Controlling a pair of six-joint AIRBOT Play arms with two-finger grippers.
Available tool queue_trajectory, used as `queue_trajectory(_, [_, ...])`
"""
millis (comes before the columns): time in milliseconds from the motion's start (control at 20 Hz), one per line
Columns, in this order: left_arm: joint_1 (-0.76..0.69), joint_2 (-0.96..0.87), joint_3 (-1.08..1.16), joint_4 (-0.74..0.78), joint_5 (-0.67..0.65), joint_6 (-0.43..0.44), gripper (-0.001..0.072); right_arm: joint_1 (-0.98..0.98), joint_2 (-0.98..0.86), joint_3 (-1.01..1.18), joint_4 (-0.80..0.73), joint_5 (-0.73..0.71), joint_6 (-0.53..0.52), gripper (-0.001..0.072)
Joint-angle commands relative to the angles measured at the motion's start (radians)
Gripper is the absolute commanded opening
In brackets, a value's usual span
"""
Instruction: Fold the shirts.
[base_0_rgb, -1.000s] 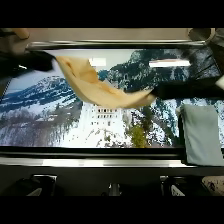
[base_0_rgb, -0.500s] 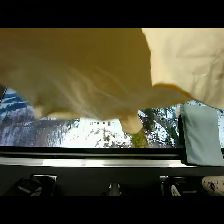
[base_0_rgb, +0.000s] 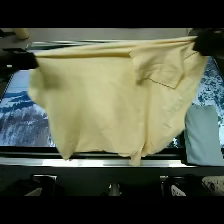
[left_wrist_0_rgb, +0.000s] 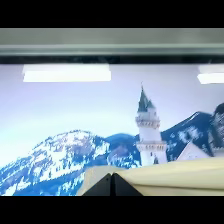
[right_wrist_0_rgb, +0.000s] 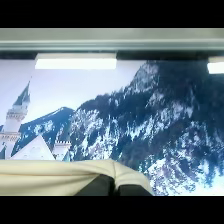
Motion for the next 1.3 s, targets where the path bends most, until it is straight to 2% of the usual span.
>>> queue_trajectory(0, [0.061,-0.261,-0.014,-0.016,0.019,-0.011,0.0022,-0.001,-0.274,0.001,0.075,-0.084,0.084,0.0027])
queue_trajectory(200, [0.085,-0.441,-0.014,-0.184,-0.068,-0.011,0.0026,0.005,-0.484,0.001,0.221,-0.014,0.183,0.0027])
queue_trajectory(250, [0.085,-0.460,-0.014,-0.220,-0.096,-0.009,0.0042,0.006,-0.519,0.001,0.261,-0.001,0.183,0.0028])
queue_trajectory(300, [0.085,-0.469,-0.014,-0.243,-0.130,0.005,0.0115,0.008,-0.544,0.001,0.310,0.015,0.182,0.0043])
queue_trajectory(350, [0.090,-0.471,-0.008,-0.259,-0.175,0.033,0.0347,0.008,-0.550,0.001,0.328,0.026,0.182,0.0172])
queue_trajectory(400, [0.101,-0.468,0.004,-0.267,-0.246,0.085,0.0624,0.001,-0.543,0.002,0.325,0.055,0.178,0.0385])
queue_trajectory(450, [0.121,-0.464,0.019,-0.272,-0.341,0.171,0.0672,-0.014,-0.527,0.002,0.321,0.104,0.134,0.0582])
queue_trajectory(500, [0.151,-0.452,0.020,-0.274,-0.420,0.236,0.0663,-0.039,-0.505,0.003,0.302,0.170,0.063,0.0646])
queue_trajectory(550, [0.188,-0.438,0.011,-0.288,-0.481,0.265,0.0578,-0.068,-0.486,0.003,0.256,0.258,0.032,0.0619])
queue_trajectory(600, [0.236,-0.412,-0.019,-0.334,-0.528,0.283,0.0454,-0.099,-0.472,0.001,0.198,0.369,0.029,0.0617])
queue_trajectory(650, [0.282,-0.378,-0.080,-0.419,-0.540,0.300,0.0449,-0.131,-0.466,-0.006,0.135,0.467,0.027,0.0603])
queue_trajectory(750, [0.363,-0.300,-0.281,-0.591,-0.505,0.351,0.0454,-0.185,-0.434,-0.101,0.146,0.513,0.039,0.0526])
queue_trajectory(800, [0.389,-0.265,-0.396,-0.636,-0.465,0.359,0.0507,-0.201,-0.401,-0.188,0.167,0.501,0.034,0.0526])
queue_trajectory(850, [0.407,-0.242,-0.490,-0.665,-0.426,0.361,0.0629,-0.199,-0.361,-0.286,0.170,0.479,0.007,0.0525])
queue_trajectory(1050, [0.419,-0.231,-0.698,-0.810,-0.266,0.441,0.0601,-0.198,-0.261,-0.542,0.208,0.407,-0.047,0.0526])
queue_trajectory(1250, [0.410,-0.238,-0.711,-0.878,-0.176,0.447,0.0598,-0.200,-0.248,-0.577,0.188,0.424,-0.059,0.0526])
